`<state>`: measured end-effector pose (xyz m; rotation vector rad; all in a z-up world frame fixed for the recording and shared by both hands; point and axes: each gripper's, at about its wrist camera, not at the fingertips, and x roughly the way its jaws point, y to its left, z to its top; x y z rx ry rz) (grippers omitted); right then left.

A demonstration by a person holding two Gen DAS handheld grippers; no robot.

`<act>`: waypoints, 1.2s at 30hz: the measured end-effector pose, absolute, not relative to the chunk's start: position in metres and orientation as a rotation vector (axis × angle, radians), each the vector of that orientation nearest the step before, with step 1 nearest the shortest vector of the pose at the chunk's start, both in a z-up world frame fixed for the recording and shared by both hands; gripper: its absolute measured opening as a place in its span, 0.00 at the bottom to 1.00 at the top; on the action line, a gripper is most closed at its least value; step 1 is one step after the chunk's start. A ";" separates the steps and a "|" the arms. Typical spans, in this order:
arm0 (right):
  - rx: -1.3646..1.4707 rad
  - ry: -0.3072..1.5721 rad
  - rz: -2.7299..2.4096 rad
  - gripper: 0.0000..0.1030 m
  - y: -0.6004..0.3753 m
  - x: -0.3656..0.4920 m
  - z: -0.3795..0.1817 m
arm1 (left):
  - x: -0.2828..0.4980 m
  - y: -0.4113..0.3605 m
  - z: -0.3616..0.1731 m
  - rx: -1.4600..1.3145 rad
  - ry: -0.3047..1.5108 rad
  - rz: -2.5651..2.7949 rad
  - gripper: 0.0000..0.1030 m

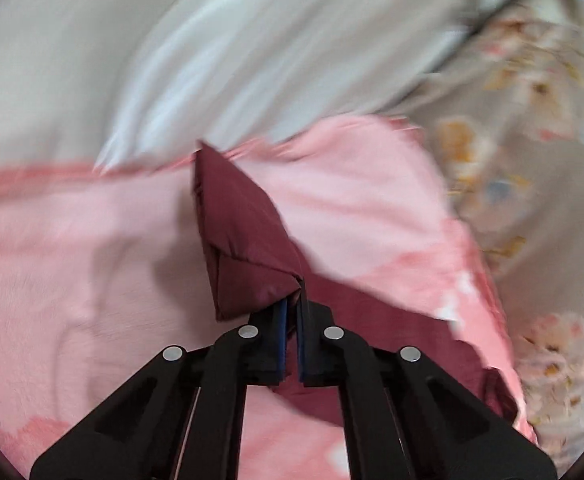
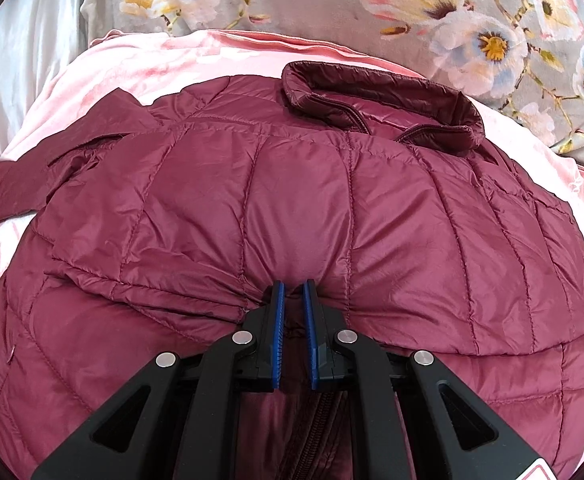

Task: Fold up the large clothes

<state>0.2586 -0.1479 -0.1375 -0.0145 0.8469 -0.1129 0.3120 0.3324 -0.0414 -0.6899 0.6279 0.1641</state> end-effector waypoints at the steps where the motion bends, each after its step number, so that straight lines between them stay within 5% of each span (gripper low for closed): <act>1: -0.011 0.846 -0.112 0.10 -0.148 0.259 -0.137 | 0.313 0.313 -0.015 -0.651 0.594 0.114 0.02; 6: 0.009 0.841 -0.105 0.10 -0.151 0.259 -0.137 | 0.307 0.191 0.097 -0.432 0.452 -0.146 0.01; 11: 0.039 0.826 -0.099 0.10 -0.155 0.256 -0.135 | 0.291 0.046 0.150 -0.264 0.412 -0.407 0.01; 21: 0.317 0.668 -0.114 0.11 -0.224 0.157 -0.096 | 0.286 -0.158 0.072 -0.126 0.669 -0.664 0.02; 23: 0.325 0.670 -0.136 0.14 -0.235 0.144 -0.093 | 0.281 -0.185 0.038 -0.089 0.724 -0.684 0.04; 25: 0.336 0.665 -0.162 0.28 -0.246 0.133 -0.091 | 0.274 -0.196 0.014 -0.078 0.761 -0.693 0.06; 27: 0.348 0.649 -0.188 0.42 -0.258 0.126 -0.090 | 0.273 -0.198 -0.013 -0.112 0.818 -0.710 0.14; 29: 0.372 0.641 -0.199 0.49 -0.268 0.124 -0.089 | 0.273 -0.188 -0.025 -0.162 0.854 -0.703 0.56; 31: 0.407 0.628 -0.193 0.58 -0.278 0.126 -0.088 | 0.272 -0.155 -0.031 -0.306 0.848 -0.699 0.71; 36: 0.516 0.631 -0.177 0.67 -0.300 0.144 -0.093 | 0.276 -0.049 -0.050 -0.553 0.819 -0.600 0.80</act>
